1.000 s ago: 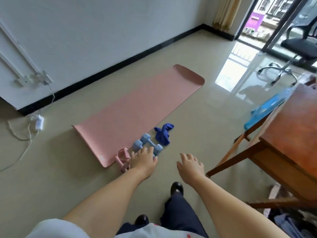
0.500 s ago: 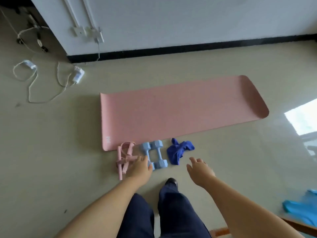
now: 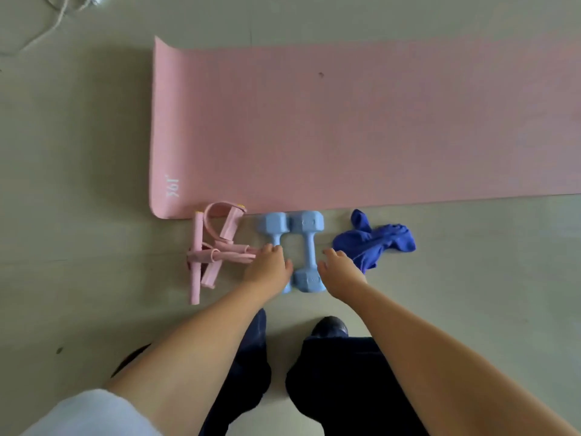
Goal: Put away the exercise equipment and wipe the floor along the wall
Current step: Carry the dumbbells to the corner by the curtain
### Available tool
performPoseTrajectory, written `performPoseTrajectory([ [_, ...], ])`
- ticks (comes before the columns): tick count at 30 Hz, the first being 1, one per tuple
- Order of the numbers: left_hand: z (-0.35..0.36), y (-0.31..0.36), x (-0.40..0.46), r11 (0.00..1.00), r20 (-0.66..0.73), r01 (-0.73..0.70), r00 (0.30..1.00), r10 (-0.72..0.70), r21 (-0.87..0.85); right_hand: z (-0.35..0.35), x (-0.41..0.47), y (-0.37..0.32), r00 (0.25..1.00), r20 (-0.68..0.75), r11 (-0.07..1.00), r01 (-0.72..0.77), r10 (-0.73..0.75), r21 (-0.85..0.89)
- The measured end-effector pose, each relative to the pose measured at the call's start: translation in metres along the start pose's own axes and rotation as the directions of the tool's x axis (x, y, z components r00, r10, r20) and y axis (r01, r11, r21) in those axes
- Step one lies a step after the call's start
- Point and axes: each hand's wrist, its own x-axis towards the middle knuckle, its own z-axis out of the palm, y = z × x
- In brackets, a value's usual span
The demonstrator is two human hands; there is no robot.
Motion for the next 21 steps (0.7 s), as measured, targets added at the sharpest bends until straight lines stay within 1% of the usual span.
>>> performPoseTrajectory([
  [1, 0.014, -0.005, 0.023, 0.998, -0.041, 0.050, 0.998, -0.052, -0.047, 0.016, 0.028, 0.006, 1.000, -0.010, 1.000, -0.019, 0.019, 0.017],
  [3, 0.046, -0.016, 0.075, 0.961, -0.105, 0.182, 0.973, -0.207, -0.210, 0.046, 0.079, 0.017, 0.994, -0.063, 0.992, -0.088, 0.095, 0.094],
  [5, 0.075, -0.028, 0.124, 0.866, -0.108, 0.295, 0.924, -0.366, -0.405, 0.074, 0.127, 0.022, 0.976, -0.115, 0.965, -0.160, 0.187, 0.209],
  [6, 0.090, -0.035, 0.146, 0.810, -0.094, 0.330, 0.901, -0.423, -0.485, 0.088, 0.149, 0.024, 0.967, -0.122, 0.945, -0.182, 0.222, 0.272],
  [7, 0.105, -0.040, 0.165, 0.773, -0.072, 0.352, 0.888, -0.454, -0.527, 0.101, 0.168, 0.025, 0.964, -0.116, 0.924, -0.190, 0.240, 0.331],
  [8, 0.120, -0.045, 0.181, 0.767, -0.054, 0.360, 0.889, -0.454, -0.531, 0.113, 0.184, 0.027, 0.965, -0.098, 0.904, -0.188, 0.242, 0.383],
  [10, 0.146, -0.055, 0.204, 0.797, -0.053, 0.347, 0.903, -0.426, -0.495, 0.135, 0.211, 0.035, 0.968, -0.074, 0.859, -0.178, 0.241, 0.480],
  [11, 0.150, -0.059, 0.212, 0.795, -0.060, 0.345, 0.901, -0.429, -0.498, 0.142, 0.220, 0.039, 0.966, -0.083, 0.830, -0.166, 0.246, 0.532],
  [12, 0.154, -0.064, 0.222, 0.774, -0.045, 0.357, 0.895, -0.443, -0.524, 0.146, 0.229, 0.044, 0.962, -0.097, 0.792, -0.151, 0.256, 0.592],
  [14, 0.152, -0.073, 0.228, 0.715, 0.068, 0.417, 0.884, -0.462, -0.562, 0.147, 0.236, 0.048, 0.962, -0.086, 0.714, -0.131, 0.259, 0.688],
  [17, 0.143, -0.078, 0.227, 0.529, 0.316, 0.529, 0.839, -0.443, -0.663, 0.142, 0.236, 0.047, 0.966, -0.031, 0.636, -0.146, 0.258, 0.758],
  [18, 0.142, -0.078, 0.225, 0.486, 0.352, 0.548, 0.827, -0.439, -0.680, 0.142, 0.234, 0.047, 0.963, -0.027, 0.635, -0.155, 0.267, 0.757],
  [21, 0.139, -0.073, 0.220, 0.443, 0.348, 0.555, 0.813, -0.467, -0.704, 0.135, 0.221, 0.046, 0.953, -0.013, 0.663, -0.199, 0.301, 0.722],
])
